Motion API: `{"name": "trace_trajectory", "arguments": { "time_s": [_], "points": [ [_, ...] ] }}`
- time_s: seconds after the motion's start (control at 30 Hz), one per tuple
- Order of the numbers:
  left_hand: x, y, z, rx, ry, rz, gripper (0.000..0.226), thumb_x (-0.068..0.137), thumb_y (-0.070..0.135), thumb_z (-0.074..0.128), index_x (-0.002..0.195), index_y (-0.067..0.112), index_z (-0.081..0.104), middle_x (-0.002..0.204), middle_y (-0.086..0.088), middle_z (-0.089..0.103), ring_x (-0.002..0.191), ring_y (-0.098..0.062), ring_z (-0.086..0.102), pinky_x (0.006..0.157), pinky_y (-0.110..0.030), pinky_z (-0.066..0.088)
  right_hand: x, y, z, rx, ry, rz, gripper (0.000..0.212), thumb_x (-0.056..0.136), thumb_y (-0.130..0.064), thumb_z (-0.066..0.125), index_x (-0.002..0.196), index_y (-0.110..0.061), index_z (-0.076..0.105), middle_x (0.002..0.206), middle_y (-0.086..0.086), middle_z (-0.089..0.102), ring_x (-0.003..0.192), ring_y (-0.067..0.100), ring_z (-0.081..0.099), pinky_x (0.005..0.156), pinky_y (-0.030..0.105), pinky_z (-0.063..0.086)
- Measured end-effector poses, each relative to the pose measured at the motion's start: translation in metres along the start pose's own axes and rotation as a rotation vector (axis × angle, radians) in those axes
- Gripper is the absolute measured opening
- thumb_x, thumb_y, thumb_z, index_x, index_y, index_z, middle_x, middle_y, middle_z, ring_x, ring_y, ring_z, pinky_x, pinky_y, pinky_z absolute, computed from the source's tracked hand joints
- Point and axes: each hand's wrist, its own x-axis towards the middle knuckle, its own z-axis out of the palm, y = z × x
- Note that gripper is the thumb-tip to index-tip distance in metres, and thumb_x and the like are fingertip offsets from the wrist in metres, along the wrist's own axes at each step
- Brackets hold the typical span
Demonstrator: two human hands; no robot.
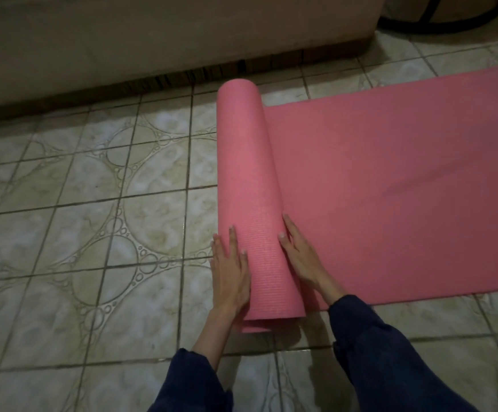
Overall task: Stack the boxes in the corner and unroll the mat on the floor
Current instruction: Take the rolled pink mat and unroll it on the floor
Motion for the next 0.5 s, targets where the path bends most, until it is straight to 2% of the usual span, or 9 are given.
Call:
{"name": "trace_trajectory", "arguments": {
  "time_s": [0.17, 0.27, 0.33, 0.43, 0.5],
  "points": [
    [0.003, -0.016, -0.012, -0.154, 0.044, -0.007, 0.054, 0.099, 0.045, 0.018, 0.149, 0.037, -0.001, 0.161, -0.002, -0.007, 0.148, -0.015, -0.003, 0.122, -0.042, 0.009, 0.003, -0.017, 0.03, -0.106, 0.067, -0.113, 0.054, 0.1, -0.032, 0.036, 0.149, -0.024, 0.015, 0.155, -0.009, 0.017, 0.138, 0.0, 0.016, 0.113, 0.02, 0.012],
    [0.009, -0.028, -0.024, -0.225, 0.084, -0.044, 0.056, 0.099, 0.043, 0.021, 0.151, 0.033, 0.002, 0.161, 0.0, -0.001, 0.148, -0.013, -0.003, 0.121, -0.035, 0.003, 0.008, -0.023, 0.049, -0.101, 0.078, -0.203, 0.05, 0.099, -0.029, 0.038, 0.147, -0.022, 0.025, 0.155, -0.003, 0.024, 0.141, 0.006, 0.023, 0.118, 0.026, 0.017],
    [0.014, -0.038, -0.034, -0.2, 0.081, -0.065, 0.056, 0.1, 0.041, 0.022, 0.151, 0.03, 0.001, 0.161, -0.001, -0.001, 0.148, -0.013, -0.003, 0.12, -0.033, 0.002, 0.015, -0.026, 0.063, -0.098, 0.103, -0.154, 0.05, 0.101, -0.029, 0.035, 0.148, -0.021, 0.02, 0.157, -0.002, 0.02, 0.145, 0.01, 0.018, 0.118, 0.026, 0.013],
    [0.017, -0.053, -0.049, -0.145, 0.07, -0.064, 0.058, 0.099, 0.043, 0.021, 0.15, 0.031, -0.002, 0.161, -0.002, -0.003, 0.148, -0.014, -0.004, 0.122, -0.036, 0.003, 0.021, -0.032, 0.09, -0.102, 0.024, -0.03, 0.057, 0.101, -0.035, 0.029, 0.15, -0.021, 0.004, 0.159, -0.003, 0.005, 0.147, 0.01, 0.006, 0.117, 0.025, 0.005],
    [0.019, -0.065, -0.058, -0.115, 0.072, -0.076, 0.059, 0.099, 0.045, 0.022, 0.15, 0.032, -0.004, 0.161, -0.003, -0.003, 0.149, -0.016, -0.002, 0.122, -0.038, 0.005, 0.021, -0.037, 0.109, -0.139, 0.027, -0.073, 0.059, 0.1, -0.038, 0.032, 0.15, -0.023, 0.004, 0.16, -0.004, 0.004, 0.146, 0.008, 0.003, 0.118, 0.028, 0.004]
  ]
}}
